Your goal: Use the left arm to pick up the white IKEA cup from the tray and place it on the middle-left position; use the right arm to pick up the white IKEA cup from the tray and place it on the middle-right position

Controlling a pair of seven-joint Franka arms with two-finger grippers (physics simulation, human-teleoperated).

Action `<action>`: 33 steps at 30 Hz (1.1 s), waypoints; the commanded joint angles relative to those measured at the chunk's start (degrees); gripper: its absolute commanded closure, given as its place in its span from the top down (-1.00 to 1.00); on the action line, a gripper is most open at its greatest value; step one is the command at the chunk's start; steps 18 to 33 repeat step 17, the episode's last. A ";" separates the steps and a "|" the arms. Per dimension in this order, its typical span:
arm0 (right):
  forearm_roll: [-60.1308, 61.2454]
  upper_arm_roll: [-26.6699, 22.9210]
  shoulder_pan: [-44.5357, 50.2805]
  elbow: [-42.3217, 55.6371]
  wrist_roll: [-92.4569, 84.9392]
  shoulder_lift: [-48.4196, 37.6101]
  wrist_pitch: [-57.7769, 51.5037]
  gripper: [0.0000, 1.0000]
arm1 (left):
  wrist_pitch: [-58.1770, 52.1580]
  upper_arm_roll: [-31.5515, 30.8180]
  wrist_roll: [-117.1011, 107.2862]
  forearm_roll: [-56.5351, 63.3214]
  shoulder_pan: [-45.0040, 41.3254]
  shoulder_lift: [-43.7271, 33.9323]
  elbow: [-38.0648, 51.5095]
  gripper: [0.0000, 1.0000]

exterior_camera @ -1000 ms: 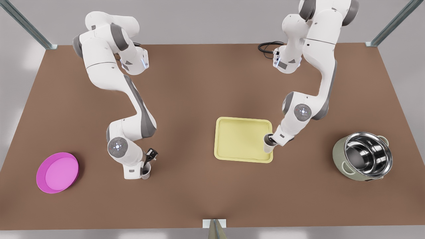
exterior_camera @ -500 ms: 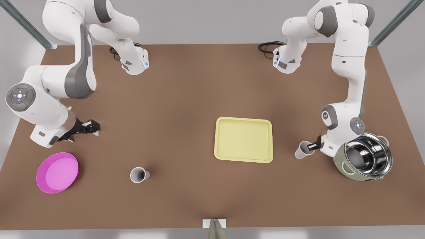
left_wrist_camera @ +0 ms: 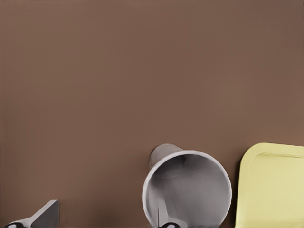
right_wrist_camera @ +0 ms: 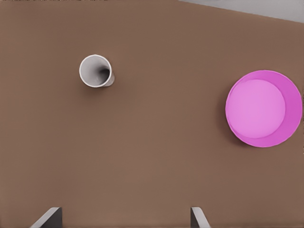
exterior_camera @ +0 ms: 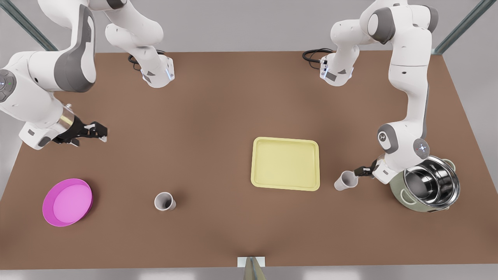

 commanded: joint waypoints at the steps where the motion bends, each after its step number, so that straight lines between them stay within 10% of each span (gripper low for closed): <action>1: 0.07 -0.03 -0.67 0.03 1.77 -0.09 0.52 1.00 | -0.39 -0.10 3.84 1.11 -0.01 -0.05 0.18 1.00; 4: 0.07 -0.03 -1.02 -0.06 1.77 -0.26 0.17 1.00 | -3.98 -0.89 -3.19 -2.48 -1.59 -0.75 2.98 1.00; 8: 0.16 -0.03 -1.02 -0.06 1.77 -0.18 -0.09 1.00 | -37.66 -0.10 -11.10 4.79 -1.50 -8.22 20.04 1.00; 11: 0.16 -0.03 -1.46 -0.06 1.77 -0.18 -0.18 1.00 | -25.79 -1.42 -11.54 15.70 -1.76 -26.16 4.57 1.00; 33: 0.16 -0.03 -1.55 -0.06 1.77 0.00 -0.18 1.00 | -29.83 -2.03 -13.13 15.35 -2.38 -24.31 8.26 1.00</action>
